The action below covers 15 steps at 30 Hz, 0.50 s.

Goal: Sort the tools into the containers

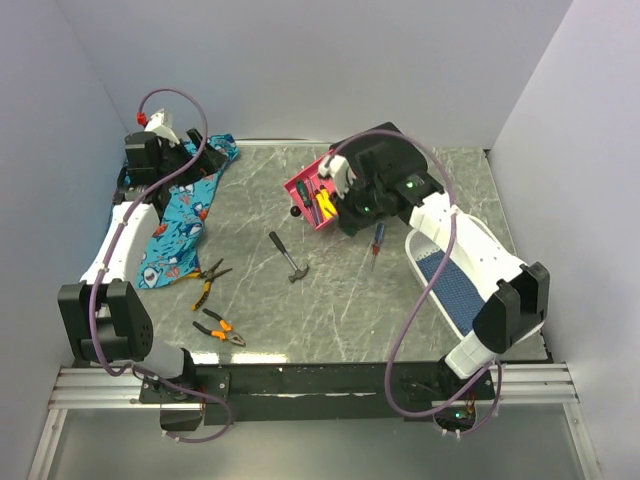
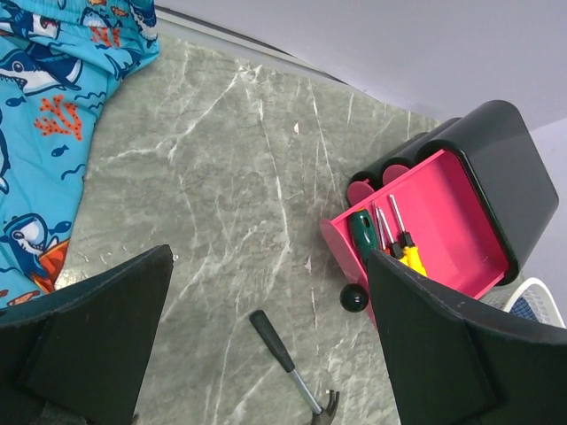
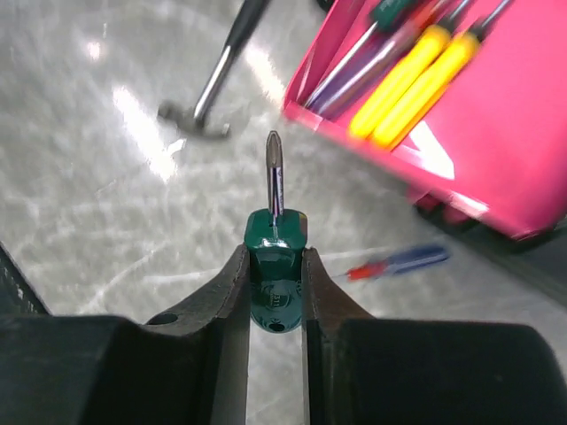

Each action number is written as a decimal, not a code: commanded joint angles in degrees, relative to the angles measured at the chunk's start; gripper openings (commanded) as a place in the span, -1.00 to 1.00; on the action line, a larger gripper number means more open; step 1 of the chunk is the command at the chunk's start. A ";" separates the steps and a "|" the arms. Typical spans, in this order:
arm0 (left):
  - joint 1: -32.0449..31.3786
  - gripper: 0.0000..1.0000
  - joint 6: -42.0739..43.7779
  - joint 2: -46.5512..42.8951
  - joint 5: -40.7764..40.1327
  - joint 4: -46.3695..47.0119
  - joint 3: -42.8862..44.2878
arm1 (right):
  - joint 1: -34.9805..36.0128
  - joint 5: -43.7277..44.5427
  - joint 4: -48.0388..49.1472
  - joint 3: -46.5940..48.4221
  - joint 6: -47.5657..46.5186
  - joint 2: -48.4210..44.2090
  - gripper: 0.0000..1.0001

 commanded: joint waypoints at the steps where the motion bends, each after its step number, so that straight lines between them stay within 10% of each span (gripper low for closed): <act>1: 0.14 0.94 2.10 -1.01 1.00 0.72 0.42 | -0.28 3.71 3.63 10.65 4.19 6.71 -1.00; 15: 0.23 0.93 6.06 -6.81 -1.72 -0.61 -3.45 | -1.51 23.77 9.52 23.59 7.72 25.01 -0.92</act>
